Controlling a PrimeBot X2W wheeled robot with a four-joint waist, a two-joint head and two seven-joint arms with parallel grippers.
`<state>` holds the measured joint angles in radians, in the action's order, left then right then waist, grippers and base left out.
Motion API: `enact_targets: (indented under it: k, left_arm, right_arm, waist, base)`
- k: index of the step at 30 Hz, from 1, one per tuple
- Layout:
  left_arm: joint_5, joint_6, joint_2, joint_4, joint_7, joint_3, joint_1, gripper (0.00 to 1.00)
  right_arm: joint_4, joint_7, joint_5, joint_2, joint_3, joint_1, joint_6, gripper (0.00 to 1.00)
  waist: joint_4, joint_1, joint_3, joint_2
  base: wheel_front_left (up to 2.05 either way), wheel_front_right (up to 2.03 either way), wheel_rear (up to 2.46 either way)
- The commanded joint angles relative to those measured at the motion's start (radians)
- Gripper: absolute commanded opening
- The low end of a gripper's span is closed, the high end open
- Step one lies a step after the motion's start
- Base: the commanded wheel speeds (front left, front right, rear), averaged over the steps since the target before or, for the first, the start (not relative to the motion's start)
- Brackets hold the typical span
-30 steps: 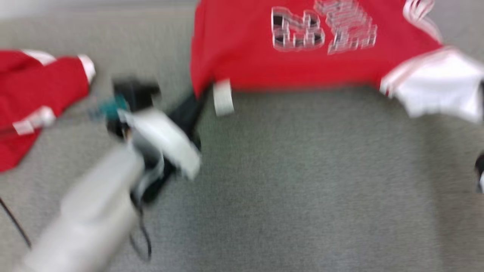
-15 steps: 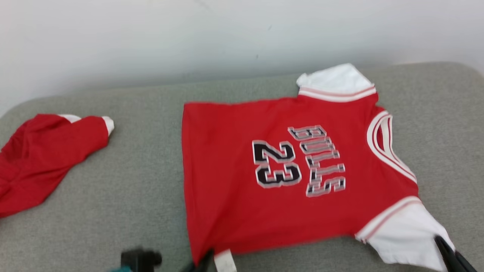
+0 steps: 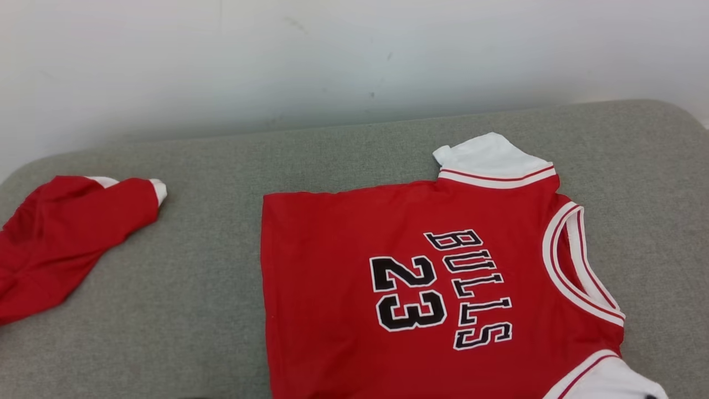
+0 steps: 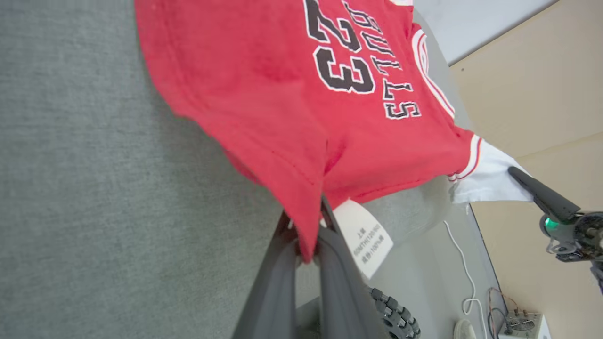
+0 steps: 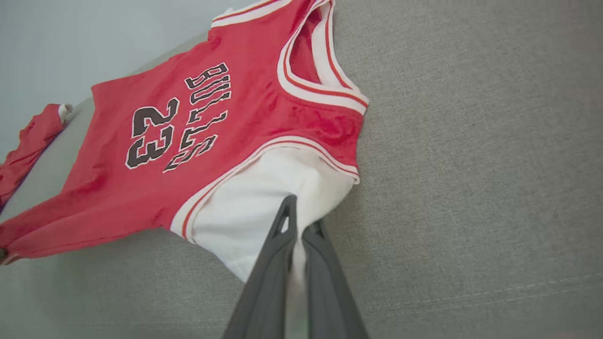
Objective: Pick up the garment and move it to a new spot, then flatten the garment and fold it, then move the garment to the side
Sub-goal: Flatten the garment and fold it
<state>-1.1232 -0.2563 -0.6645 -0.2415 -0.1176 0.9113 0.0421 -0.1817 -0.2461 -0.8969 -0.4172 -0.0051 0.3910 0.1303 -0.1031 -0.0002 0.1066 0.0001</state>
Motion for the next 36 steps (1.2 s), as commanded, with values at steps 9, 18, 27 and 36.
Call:
enact_targets:
  k: [9,18,27,36]
  left_arm:
    - [-0.149,-0.018,-0.028,-0.087,0.26,-0.083,0.233,0.0]
    - [-0.256,-0.087,0.031,-0.031,0.409,-0.143,0.41,0.0]
    - [-0.198,-0.1,0.114,0.14,0.382,-0.128,0.513,1.0]
    - [-0.068,-0.117,0.054,0.104,0.218,-0.126,0.418,1.0]
  right_arm:
    - [-0.03,-0.2,-0.008,-0.092,-0.002,-0.287,0.001,0.0]
    - [0.056,-0.291,0.06,-0.116,0.065,-0.558,0.001,0.0]
    - [0.211,-0.177,0.148,-0.093,0.149,-0.725,0.0,1.0]
    - [0.216,-0.011,0.187,-0.134,0.139,-0.635,0.0,1.0]
  waist:
    - [0.036,0.0002,0.106,-0.0001]
    - [0.061,0.0002,0.175,-0.0001]
    - [0.077,0.0002,0.205,-0.0001]
    - [0.065,0.0002,0.155,-0.0001]
  base:
    - [0.0,0.0,0.0]
    - [0.0,0.0,0.0]
    - [0.0,0.0,0.0]
    - [0.0,0.0,0.0]
